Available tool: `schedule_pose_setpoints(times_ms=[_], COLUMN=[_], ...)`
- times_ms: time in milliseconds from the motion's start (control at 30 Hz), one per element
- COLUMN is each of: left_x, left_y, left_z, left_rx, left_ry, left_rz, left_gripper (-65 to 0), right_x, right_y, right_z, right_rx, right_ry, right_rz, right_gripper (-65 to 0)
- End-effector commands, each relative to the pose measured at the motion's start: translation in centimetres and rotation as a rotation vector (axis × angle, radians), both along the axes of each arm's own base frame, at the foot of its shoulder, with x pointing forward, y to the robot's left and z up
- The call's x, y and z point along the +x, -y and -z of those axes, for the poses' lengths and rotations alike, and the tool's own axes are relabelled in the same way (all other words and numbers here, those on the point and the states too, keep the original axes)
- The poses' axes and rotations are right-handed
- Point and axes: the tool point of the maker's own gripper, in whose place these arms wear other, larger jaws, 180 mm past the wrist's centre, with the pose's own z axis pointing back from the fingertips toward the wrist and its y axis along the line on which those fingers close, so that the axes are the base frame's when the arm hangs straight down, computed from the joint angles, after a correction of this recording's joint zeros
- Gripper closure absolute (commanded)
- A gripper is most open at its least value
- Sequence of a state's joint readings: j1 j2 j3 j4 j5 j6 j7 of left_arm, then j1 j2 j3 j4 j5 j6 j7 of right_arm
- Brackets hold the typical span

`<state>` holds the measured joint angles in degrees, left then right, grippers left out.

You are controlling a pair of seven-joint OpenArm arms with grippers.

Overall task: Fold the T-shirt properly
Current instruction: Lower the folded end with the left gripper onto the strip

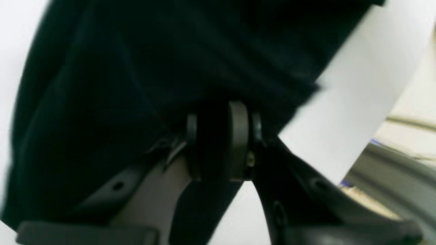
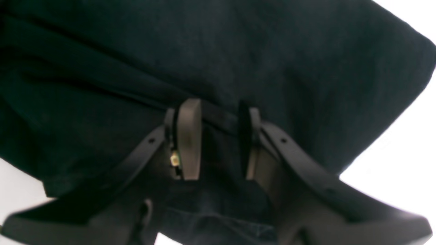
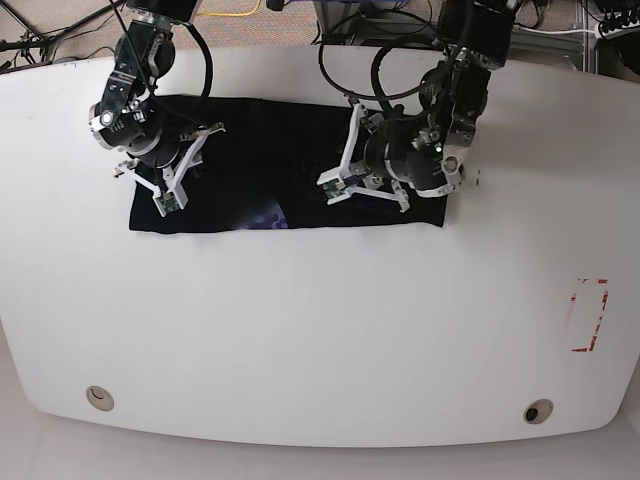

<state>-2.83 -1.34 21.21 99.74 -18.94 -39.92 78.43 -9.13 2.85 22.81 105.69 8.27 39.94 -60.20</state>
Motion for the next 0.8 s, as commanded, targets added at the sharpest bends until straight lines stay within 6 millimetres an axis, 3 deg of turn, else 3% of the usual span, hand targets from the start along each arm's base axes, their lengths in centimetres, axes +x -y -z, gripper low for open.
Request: schedule_pose_setpoints(times_ms=[0,133,267,400,533,733,767], left_x=[0.3,0.9,2.7,5.1,6.9,6.6,6.6], left_y=[1.8,3.0,2.1,-1.1,-4.8,-11.9,-12.4], left_z=[-1.4,-3.2,-5.9,-8.1,-8.4,-5.8,-5.5], left_rx=[-0.034,-0.051,-0.086,-0.114,-0.11,-0.05,-0.046], left_ry=[0.047,0.109,0.201,0.267,0.279,0.211,0.206], left_rz=[0.058,0.099,0.043,-0.099,-0.246,-0.45,-0.459], left_gripper=[-9.3,-9.3,-9.3,-9.3,-9.3,-9.3,-9.3], right_x=[0.8,0.3,0.3,0.2,0.2,0.7,0.9], right_y=[0.1,0.1,0.1,0.1,0.2,-0.5,-0.6], right_z=[-1.2,-0.8,-0.8,-0.8,-0.8,-1.6,-1.7], right_rx=[0.002,0.001,0.001,0.001,0.0,0.037,0.044], right_ry=[0.049,0.037,0.037,0.033,0.034,0.067,0.072], right_rz=[-0.003,-0.003,-0.003,-0.003,0.0,-0.009,-0.01], right_gripper=[-17.3,-17.3,-17.3,-17.3,-17.3,-17.8,-17.8])
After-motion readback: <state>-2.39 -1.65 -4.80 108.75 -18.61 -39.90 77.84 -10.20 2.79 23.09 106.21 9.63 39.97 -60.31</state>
